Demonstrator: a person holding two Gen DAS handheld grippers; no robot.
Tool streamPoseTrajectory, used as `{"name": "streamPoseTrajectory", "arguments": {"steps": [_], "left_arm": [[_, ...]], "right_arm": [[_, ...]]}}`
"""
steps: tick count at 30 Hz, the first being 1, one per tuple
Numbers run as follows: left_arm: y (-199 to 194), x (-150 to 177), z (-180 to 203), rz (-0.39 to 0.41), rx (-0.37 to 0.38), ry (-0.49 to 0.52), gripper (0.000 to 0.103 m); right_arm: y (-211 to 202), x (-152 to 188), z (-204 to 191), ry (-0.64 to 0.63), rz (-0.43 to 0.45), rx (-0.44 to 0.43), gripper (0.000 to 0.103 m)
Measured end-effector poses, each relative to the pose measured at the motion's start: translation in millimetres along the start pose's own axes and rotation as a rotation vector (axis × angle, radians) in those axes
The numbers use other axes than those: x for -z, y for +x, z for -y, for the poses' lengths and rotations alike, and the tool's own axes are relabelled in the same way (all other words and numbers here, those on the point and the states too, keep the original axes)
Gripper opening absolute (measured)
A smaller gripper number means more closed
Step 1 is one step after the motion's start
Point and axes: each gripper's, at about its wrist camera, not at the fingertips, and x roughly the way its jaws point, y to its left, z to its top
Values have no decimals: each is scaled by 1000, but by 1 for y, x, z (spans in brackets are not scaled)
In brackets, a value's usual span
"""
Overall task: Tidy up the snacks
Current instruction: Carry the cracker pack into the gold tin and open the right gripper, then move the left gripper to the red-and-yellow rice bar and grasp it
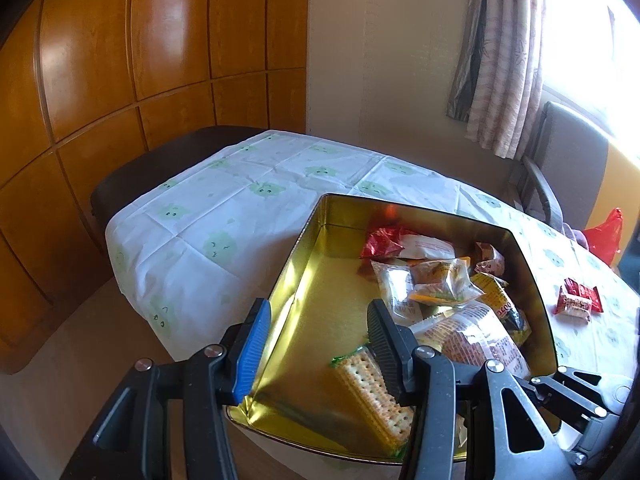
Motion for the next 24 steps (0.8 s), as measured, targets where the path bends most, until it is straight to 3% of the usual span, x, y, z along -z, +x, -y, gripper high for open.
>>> {"name": "streamPoseTrajectory", "arguments": {"steps": [8,14,21,24], "left_arm": [[-1,3,11,-9,32,39,56],[-4,5,27,-9,87,103,57],[-14,-2,57,-10,177,192,58],[-20,-11,89,-2,250,313,62]], "right_arm": [[-35,9,17,97,105,13,27],[-73,29,60,256,174,68,28],[-101,85,128,462,132,200,30],[-113,114,154,548,108,252,30]]}}
